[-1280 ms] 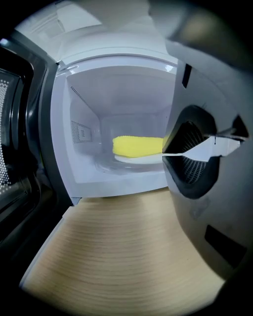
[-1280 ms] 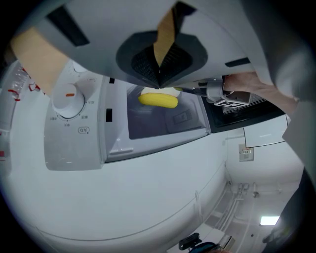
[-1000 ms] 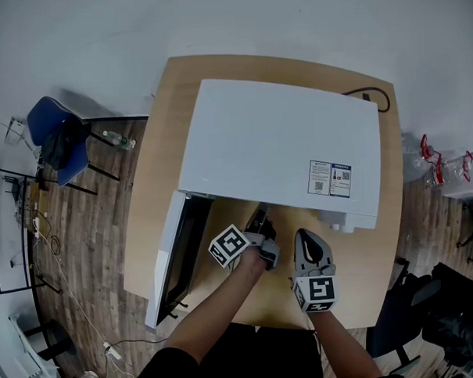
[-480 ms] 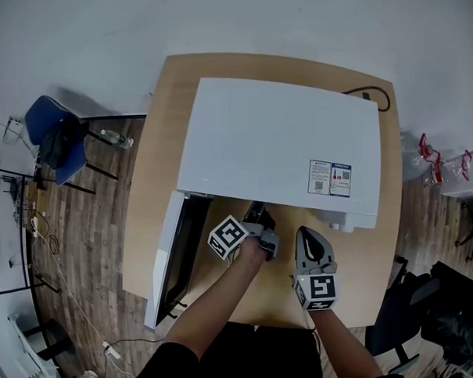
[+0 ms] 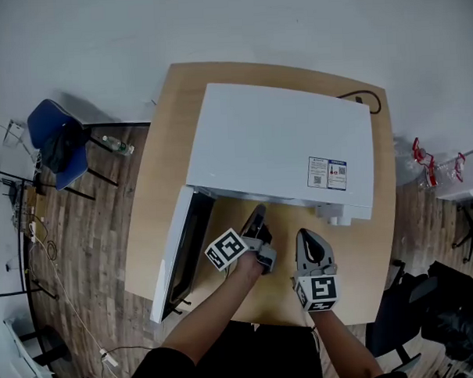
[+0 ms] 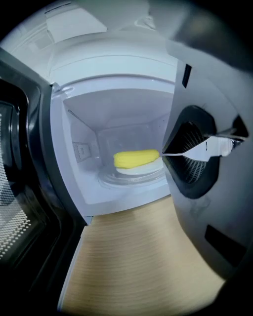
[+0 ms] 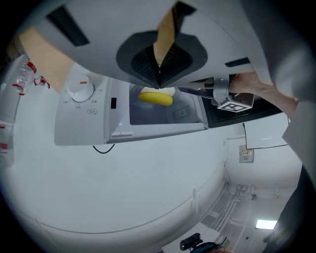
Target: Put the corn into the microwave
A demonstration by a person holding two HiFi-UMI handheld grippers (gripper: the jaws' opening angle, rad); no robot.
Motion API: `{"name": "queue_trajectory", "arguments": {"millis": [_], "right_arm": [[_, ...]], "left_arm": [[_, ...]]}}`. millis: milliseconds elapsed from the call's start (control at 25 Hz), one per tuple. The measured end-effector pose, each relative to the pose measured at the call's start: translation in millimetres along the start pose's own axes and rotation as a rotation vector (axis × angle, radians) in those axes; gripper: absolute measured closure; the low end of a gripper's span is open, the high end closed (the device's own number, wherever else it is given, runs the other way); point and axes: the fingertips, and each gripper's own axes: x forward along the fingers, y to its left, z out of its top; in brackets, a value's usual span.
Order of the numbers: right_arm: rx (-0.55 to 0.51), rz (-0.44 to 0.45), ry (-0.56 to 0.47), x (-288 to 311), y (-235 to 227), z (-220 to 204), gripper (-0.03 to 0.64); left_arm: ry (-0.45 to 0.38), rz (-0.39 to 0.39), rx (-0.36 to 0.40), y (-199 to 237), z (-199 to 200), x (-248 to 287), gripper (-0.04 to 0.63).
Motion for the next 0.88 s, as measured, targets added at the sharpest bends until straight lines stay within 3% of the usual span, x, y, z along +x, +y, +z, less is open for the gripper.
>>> {"name": "queue_trajectory", "arguments": {"millis": [240,520,720,880], "right_arm": [[-0.015,-0.011,-0.042,-36,22,15,0.557],[0.04,0.007,-0.082,-110,85,22,0.558],[0.117,-0.054,-0.164,-186,111,43,0.557],[0.091,-0.073,-0.18,-242,134,54,0.557]], "left_arm": [[0.034,-0.072,0.036,-36,-14,-56,0.575],[0.128,-0.146,0.131,-93,-45,-173,0.581],[0.201,-0.192,0.388,-144,-70,-260,0.581],[0.187,-0.224,0.622,-175,-83,-310,0.581]]}}
